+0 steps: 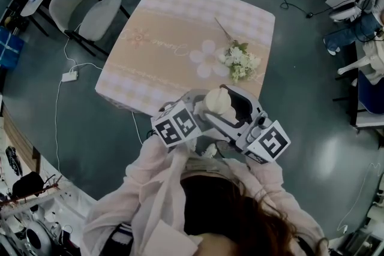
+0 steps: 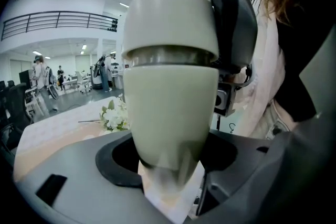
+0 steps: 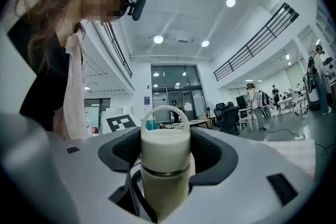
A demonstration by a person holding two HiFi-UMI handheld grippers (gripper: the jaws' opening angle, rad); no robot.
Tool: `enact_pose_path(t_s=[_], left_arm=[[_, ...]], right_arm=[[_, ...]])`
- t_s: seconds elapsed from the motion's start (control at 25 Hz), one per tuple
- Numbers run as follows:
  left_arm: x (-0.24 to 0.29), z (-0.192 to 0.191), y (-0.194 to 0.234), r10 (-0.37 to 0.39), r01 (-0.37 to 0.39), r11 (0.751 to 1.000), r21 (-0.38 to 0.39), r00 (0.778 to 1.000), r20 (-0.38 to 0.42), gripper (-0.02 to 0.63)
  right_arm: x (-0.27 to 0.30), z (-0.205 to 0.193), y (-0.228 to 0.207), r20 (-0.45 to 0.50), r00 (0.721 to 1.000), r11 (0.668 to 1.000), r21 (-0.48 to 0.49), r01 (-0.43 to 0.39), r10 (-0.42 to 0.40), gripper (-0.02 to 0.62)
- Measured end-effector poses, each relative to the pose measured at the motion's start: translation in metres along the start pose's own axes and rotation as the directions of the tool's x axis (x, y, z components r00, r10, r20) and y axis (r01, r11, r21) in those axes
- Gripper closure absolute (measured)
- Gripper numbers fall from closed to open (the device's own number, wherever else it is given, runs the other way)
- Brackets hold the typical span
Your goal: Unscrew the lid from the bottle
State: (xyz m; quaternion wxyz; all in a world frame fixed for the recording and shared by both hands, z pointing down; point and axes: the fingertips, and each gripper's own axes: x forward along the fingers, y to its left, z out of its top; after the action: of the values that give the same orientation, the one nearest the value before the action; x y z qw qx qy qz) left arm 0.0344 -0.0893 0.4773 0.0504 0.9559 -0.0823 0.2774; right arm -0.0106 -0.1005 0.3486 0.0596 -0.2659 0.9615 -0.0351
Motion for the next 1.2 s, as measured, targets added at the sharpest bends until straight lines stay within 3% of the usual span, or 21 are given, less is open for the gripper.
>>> enact_pose_path(t_s=[0.4, 0.56, 0.88, 1.2], left_arm=[[-0.006, -0.001, -0.021, -0.191, 0.191, 0.978, 0.086, 0.981, -0.009, 0.290], [-0.005, -0.010, -0.025, -0.225, 0.228, 0.969, 0.097, 0.973, -0.041, 0.290], [-0.006, -0.016, -0.012, -0.161, 0.162, 0.986, 0.041, 0.987, -0.026, 0.290], [-0.018, -0.016, 0.019, -0.016, 0.016, 1.000, -0.008, 1.000, 0.019, 0.290]], right_arm=[[-0.004, 0.005, 0.016, 0.009, 0.991, 0.991, -0.010, -0.137, 0.137, 0.296], [-0.010, 0.019, 0.009, 0.098, 0.984, 0.987, 0.055, -0.152, 0.146, 0.296], [-0.026, 0.028, -0.019, 0.139, 0.990, 0.995, 0.089, -0.047, 0.034, 0.295], [-0.036, 0.018, -0.043, 0.087, 0.992, 0.995, 0.050, 0.090, -0.095, 0.293]])
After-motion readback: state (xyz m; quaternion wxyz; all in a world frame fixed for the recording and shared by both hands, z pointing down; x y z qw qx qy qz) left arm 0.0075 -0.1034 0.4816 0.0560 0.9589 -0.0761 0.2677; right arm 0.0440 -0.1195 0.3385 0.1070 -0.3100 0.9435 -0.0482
